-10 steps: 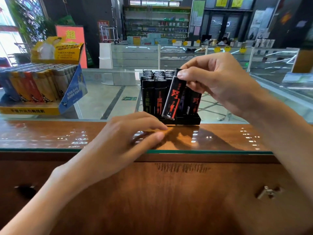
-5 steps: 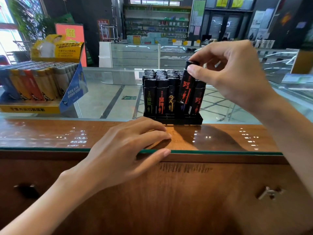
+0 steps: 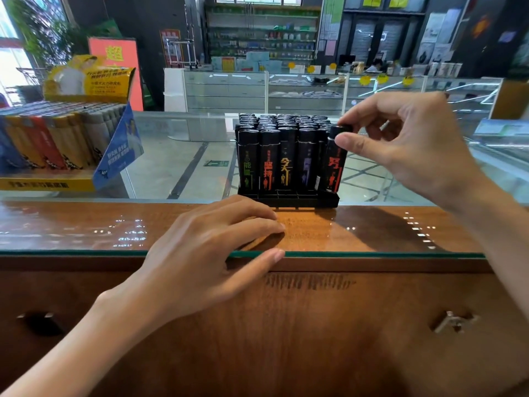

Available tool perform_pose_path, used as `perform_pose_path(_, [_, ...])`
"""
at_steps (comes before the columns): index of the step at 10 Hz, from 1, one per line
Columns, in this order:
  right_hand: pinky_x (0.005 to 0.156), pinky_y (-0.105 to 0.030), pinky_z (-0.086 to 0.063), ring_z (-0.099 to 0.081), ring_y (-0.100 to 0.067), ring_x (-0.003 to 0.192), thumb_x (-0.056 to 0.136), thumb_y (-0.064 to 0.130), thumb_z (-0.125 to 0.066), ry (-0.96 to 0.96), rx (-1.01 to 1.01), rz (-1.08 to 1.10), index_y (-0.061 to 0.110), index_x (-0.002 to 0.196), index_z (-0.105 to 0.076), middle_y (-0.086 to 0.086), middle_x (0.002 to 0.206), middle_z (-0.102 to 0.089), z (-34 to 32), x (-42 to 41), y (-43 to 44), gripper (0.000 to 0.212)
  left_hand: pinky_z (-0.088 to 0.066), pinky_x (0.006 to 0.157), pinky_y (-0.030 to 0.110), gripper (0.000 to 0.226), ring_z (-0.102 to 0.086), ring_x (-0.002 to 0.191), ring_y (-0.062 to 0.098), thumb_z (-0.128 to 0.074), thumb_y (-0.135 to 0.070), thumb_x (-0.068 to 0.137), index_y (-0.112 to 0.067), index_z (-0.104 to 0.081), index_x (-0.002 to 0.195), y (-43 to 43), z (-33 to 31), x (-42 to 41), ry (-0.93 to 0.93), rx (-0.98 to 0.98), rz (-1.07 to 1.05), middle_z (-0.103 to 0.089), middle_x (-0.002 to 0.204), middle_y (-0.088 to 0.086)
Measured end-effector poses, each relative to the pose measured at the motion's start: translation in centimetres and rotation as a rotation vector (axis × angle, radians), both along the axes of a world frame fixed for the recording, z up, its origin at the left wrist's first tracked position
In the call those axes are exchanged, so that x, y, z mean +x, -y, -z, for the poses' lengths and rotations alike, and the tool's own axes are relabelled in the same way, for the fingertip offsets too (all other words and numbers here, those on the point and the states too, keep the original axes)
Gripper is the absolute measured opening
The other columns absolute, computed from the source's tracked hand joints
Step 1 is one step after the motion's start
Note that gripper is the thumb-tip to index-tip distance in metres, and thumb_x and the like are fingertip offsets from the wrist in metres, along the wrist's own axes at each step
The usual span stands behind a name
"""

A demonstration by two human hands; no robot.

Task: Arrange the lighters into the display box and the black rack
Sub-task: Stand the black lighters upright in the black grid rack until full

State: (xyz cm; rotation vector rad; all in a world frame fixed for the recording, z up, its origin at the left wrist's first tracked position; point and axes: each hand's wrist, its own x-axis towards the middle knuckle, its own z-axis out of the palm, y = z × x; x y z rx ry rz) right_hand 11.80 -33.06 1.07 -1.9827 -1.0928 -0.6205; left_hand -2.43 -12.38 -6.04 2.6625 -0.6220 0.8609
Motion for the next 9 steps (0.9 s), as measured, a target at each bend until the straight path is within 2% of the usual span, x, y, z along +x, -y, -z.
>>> perform_pose_path(3, [0.061,-0.011,-0.038,-0.049,-0.010,0.063,0.077,0.027,-0.075,0.093,-0.037,0.050,0.018,0.095,-0.071,0.016,0.076,-0.061,0.5,-0.3,-0.6,0.021,-0.054,0.075,0.034,0.033,-0.063,0.099,0.010,-0.055,-0.038,0.090,-0.015,-0.071,0.108,0.1,-0.1,-0.1,-0.006,-0.006,-0.006,-0.065,0.110,-0.003])
perform_pose_path(4, [0.059,-0.009,-0.034,-0.045,-0.006,0.062,0.077,0.027,-0.075,0.114,-0.039,0.067,0.017,0.098,-0.072,0.014,0.076,-0.060,0.9,-0.4,-0.5,0.023,-0.054,0.075,0.034,0.032,-0.064,0.099,0.010,-0.055,-0.038,0.090,-0.016,-0.071,0.107,0.1,-0.1,-0.1,-0.008,-0.008,-0.006,-0.066,0.109,-0.003])
perform_pose_path(5, [0.060,-0.009,-0.034,-0.044,-0.003,0.063,0.076,0.024,-0.076,0.118,0.005,0.082,0.015,0.099,-0.072,0.009,0.079,-0.063,1.3,-0.4,-0.4,0.025,-0.054,0.075,0.035,0.032,-0.063,0.099,0.010,-0.056,-0.038,0.090,-0.016,-0.071,0.107,0.1,-0.1,-0.1,-0.012,-0.014,-0.008,-0.066,0.110,-0.004])
perform_pose_path(7, [0.061,-0.010,-0.036,-0.049,-0.009,0.066,0.076,0.023,-0.076,0.142,0.030,0.113,0.014,0.101,-0.071,0.003,0.088,-0.067,1.8,-0.5,-0.4,0.027,-0.054,0.075,0.034,0.032,-0.063,0.099,0.009,-0.055,-0.038,0.090,-0.017,-0.071,0.108,0.1,-0.1,0.0,-0.007,-0.007,-0.004,-0.066,0.109,-0.004])
perform_pose_path(9, [0.061,-0.007,-0.036,-0.047,0.001,0.068,0.076,0.024,-0.076,0.153,0.033,0.135,0.014,0.101,-0.070,0.005,0.087,-0.065,1.9,-0.4,-0.4,0.028,-0.055,0.074,0.034,0.032,-0.063,0.099,0.009,-0.055,-0.038,0.090,-0.016,-0.071,0.107,0.1,-0.1,0.0,0.001,-0.006,0.001,-0.066,0.109,-0.004])
